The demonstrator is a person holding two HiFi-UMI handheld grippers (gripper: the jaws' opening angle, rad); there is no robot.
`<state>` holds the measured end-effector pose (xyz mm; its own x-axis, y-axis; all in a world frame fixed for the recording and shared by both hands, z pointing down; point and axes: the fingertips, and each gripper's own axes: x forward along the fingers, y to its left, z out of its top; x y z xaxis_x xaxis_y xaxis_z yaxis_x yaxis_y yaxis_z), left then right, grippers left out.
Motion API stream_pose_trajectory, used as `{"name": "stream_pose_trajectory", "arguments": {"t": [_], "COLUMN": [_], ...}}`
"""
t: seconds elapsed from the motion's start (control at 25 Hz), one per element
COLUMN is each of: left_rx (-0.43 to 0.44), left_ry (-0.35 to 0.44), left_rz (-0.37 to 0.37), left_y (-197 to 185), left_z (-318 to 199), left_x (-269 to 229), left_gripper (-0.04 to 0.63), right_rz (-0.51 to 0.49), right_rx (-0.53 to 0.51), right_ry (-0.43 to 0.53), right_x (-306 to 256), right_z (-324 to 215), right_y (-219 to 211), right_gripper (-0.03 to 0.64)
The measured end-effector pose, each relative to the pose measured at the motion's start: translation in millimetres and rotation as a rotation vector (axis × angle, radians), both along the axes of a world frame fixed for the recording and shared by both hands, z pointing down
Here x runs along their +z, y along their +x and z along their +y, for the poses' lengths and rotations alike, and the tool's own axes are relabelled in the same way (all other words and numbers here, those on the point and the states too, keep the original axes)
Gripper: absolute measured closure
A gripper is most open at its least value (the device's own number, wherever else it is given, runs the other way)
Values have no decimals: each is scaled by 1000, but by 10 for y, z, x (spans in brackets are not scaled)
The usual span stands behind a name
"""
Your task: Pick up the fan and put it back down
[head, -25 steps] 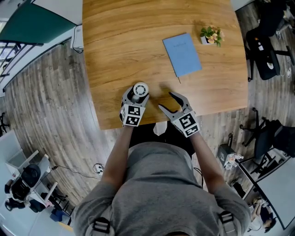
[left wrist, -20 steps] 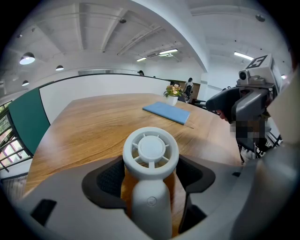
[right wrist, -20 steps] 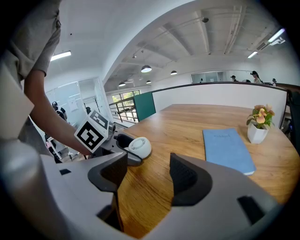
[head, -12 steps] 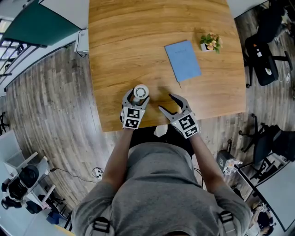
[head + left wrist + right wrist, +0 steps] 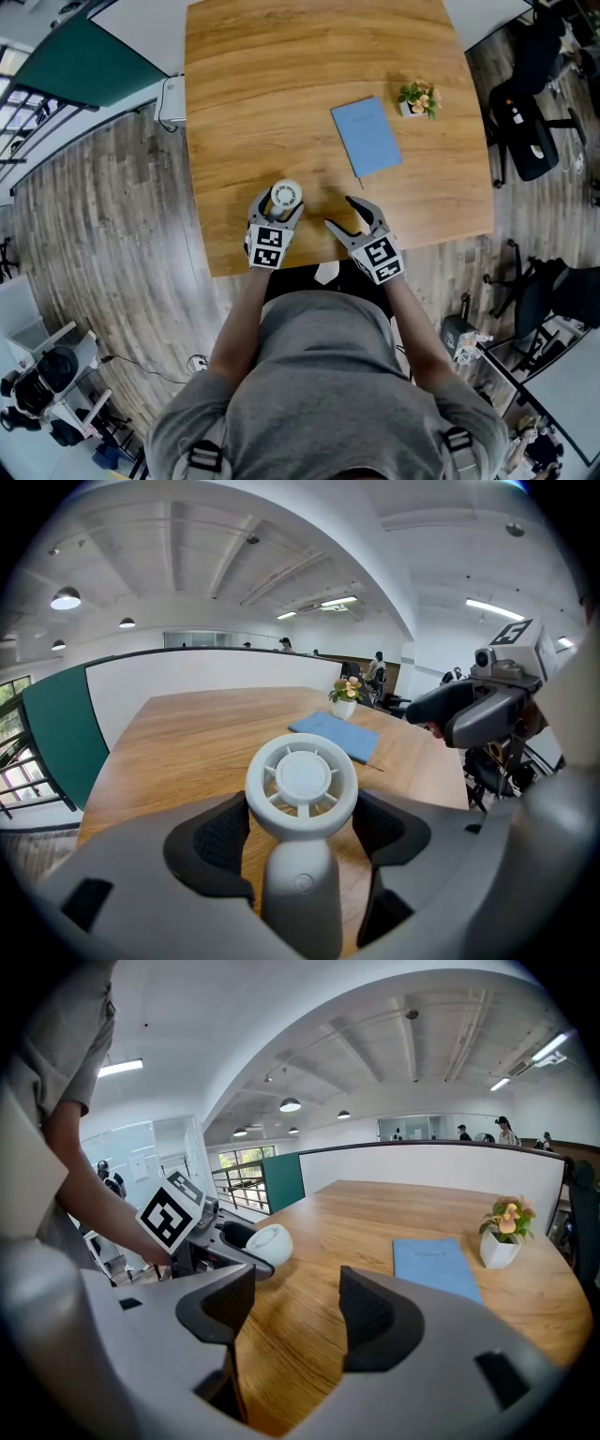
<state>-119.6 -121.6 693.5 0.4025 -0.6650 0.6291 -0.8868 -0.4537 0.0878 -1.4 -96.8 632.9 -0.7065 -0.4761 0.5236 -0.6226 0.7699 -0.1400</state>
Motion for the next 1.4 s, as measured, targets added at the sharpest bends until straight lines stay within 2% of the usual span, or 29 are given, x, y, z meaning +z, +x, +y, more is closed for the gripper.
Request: {"name": "stream_pose_trajectory", "arguments": {"t": [0.8,0.96,1.4], "left_rx": [39,50,54], "left_ry": [99,132,178], "left_rz": [38,66,46], "left_y": [52,108,28], "left_z": [-186,-283,-472], "left_x": [-616,-778,-1197], "left_gripper": [233,233,233], "right_rz": [11,8,-14], "right_rx": [114,130,181], "right_ry": [80,93,141], "right_x": [-342,-376,-601], "right_z": [-237,-295,-529], "right_y": [308,347,433], "right_gripper": [333,333,339]}}
